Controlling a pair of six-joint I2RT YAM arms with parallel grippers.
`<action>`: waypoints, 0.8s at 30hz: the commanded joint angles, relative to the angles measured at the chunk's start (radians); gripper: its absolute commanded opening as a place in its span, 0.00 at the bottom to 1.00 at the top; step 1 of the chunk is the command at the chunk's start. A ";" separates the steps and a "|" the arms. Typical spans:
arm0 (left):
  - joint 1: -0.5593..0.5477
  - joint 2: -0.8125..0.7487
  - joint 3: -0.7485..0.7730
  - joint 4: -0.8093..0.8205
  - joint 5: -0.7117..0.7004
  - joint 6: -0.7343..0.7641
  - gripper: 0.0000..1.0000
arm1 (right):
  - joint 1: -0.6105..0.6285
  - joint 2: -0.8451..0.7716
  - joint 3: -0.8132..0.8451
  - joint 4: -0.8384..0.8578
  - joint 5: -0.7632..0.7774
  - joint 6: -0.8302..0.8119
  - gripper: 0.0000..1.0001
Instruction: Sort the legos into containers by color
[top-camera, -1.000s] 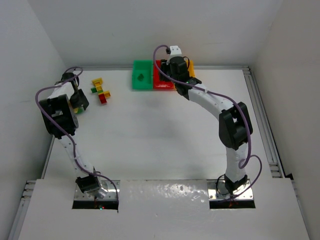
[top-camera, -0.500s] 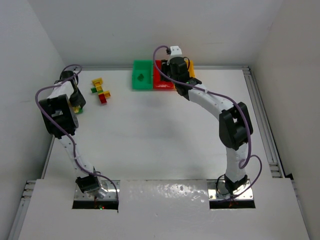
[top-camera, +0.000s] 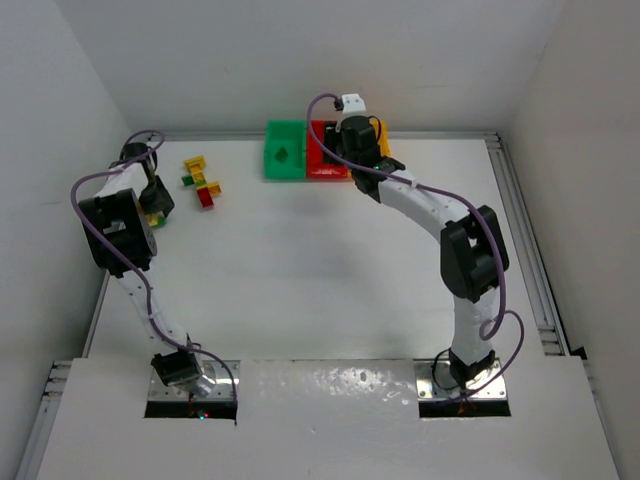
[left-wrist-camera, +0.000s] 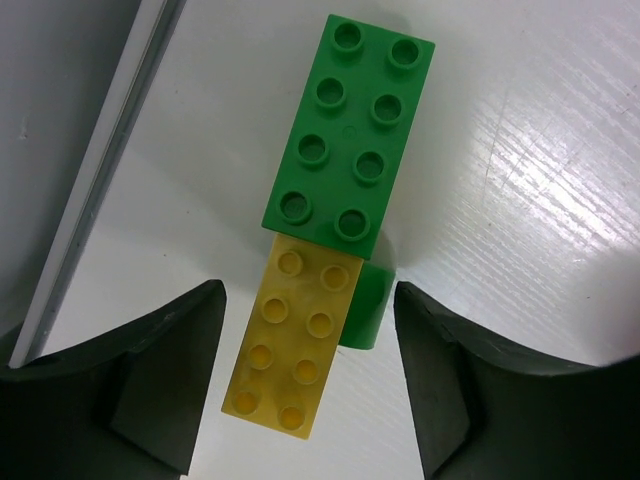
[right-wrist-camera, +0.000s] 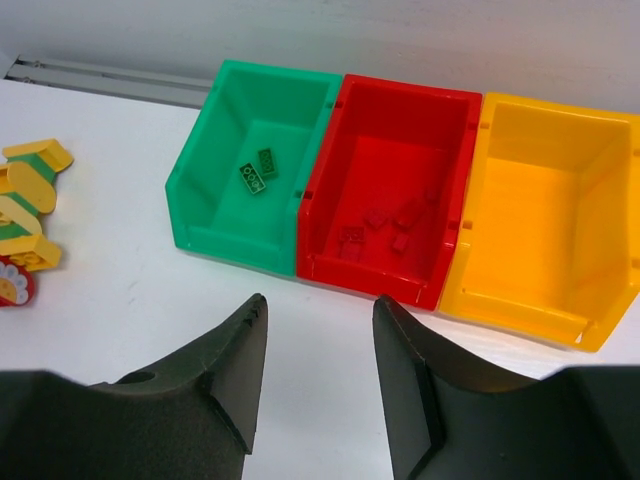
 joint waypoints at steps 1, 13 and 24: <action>-0.001 -0.004 -0.012 0.018 -0.016 -0.001 0.65 | 0.001 -0.071 -0.008 0.054 0.021 -0.020 0.46; -0.001 0.015 -0.015 0.014 0.010 -0.006 0.47 | 0.001 -0.089 -0.034 0.066 0.042 -0.034 0.47; -0.001 -0.059 0.025 -0.003 0.094 0.052 0.14 | 0.001 -0.106 -0.040 0.068 0.033 -0.059 0.47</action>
